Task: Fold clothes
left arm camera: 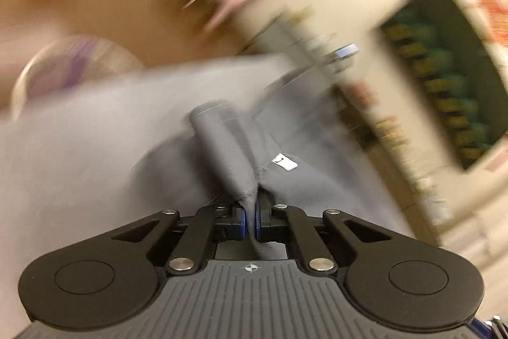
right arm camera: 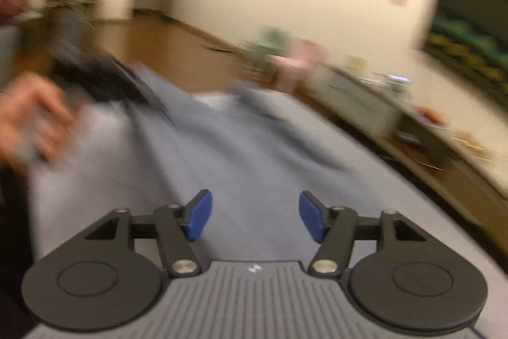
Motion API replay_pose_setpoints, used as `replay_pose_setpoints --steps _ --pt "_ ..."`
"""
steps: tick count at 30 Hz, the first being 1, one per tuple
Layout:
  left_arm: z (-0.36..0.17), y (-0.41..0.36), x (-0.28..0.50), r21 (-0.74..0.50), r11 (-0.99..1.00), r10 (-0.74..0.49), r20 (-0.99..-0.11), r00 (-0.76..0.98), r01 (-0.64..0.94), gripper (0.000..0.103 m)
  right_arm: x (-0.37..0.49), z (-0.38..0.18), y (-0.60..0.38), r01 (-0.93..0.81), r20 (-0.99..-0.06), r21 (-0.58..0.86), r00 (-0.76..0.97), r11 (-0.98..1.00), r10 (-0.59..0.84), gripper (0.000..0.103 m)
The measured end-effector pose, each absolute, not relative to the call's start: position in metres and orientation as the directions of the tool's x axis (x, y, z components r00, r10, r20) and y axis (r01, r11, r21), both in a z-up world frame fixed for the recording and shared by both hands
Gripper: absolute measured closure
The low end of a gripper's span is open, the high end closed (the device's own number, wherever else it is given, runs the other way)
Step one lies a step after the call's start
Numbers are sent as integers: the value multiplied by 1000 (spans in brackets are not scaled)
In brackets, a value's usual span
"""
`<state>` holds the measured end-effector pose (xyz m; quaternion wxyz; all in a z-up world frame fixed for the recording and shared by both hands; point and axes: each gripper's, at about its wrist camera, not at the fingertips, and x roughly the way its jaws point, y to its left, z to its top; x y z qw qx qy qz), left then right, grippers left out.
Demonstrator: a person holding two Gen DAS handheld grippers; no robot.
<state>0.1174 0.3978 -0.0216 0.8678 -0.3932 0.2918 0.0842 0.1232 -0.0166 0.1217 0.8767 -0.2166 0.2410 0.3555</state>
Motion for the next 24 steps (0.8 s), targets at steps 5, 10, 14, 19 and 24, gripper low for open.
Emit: replay_pose_setpoints --steps 5,10,14,19,24 --pt "-12 399 106 -639 697 -69 -511 857 -325 83 145 71 62 -820 -678 -182 504 542 535 41" --pt "-4 398 81 -616 675 60 -504 861 -407 49 144 60 105 -795 -706 -218 529 566 470 87" --pt "5 386 73 -565 729 62 -508 859 -387 50 160 76 93 -760 -689 -70 506 647 519 97" --pt "25 299 87 -269 963 -125 -506 853 -19 50 192 102 73 -671 -661 111 501 734 558 100" --pt "10 239 107 -66 985 -167 -571 804 159 50 218 119 56 -613 -629 227 501 757 594 100"
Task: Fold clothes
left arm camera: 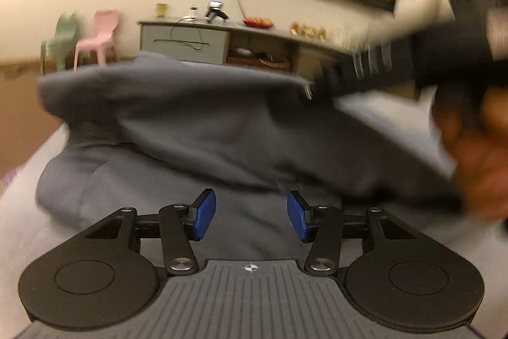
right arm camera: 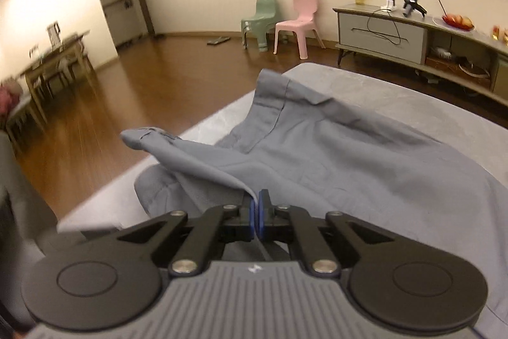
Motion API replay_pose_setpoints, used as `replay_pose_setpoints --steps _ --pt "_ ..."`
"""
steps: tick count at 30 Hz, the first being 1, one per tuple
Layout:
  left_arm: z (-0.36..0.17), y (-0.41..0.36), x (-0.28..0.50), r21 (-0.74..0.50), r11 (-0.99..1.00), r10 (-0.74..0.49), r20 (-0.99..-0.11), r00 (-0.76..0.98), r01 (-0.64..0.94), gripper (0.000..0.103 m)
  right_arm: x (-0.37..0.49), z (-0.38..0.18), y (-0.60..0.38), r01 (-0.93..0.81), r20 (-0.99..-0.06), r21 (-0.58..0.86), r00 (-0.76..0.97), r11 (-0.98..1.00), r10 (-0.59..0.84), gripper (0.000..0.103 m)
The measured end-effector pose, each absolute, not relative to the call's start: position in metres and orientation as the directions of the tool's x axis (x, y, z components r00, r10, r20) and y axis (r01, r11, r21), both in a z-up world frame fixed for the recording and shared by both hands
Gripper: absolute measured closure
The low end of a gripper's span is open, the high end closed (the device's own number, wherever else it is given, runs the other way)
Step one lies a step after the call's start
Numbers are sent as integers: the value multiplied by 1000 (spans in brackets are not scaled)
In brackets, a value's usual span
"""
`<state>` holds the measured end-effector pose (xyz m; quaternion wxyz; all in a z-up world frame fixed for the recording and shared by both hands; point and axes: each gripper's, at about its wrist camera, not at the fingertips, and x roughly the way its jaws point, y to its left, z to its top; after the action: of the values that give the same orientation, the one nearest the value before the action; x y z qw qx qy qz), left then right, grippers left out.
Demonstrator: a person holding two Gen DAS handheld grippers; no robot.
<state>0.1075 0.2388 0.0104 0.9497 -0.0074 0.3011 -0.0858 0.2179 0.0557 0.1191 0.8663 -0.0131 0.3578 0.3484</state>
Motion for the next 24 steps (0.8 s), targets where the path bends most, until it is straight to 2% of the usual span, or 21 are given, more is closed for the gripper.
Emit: replay_pose_setpoints --steps 4,9,13,16,19,21,23,24 --pt "-10 227 158 -69 990 -140 -640 756 126 50 218 125 52 -610 -609 321 454 725 651 100" --pt "-6 239 166 -223 973 -197 -632 750 67 49 210 119 54 -612 -629 312 440 727 641 100" --pt "7 286 124 -364 931 -215 -579 787 -13 48 207 114 54 -630 -645 275 440 726 626 100" --pt "16 342 106 -552 824 -204 -496 844 -125 48 200 111 59 -650 -649 253 435 716 624 100" --pt "13 390 97 -751 633 -192 -385 903 -185 47 190 94 72 -678 -679 221 409 701 610 100" --pt "13 394 101 -784 591 -199 -368 908 -188 28 182 74 87 -711 -720 147 400 688 567 100" --pt "14 383 117 -726 651 -193 -442 876 -223 20 178 54 98 -731 -751 78 404 678 523 100" --pt "15 378 126 -679 689 -172 -490 854 -251 21 175 45 99 -741 -758 41 414 670 505 100"
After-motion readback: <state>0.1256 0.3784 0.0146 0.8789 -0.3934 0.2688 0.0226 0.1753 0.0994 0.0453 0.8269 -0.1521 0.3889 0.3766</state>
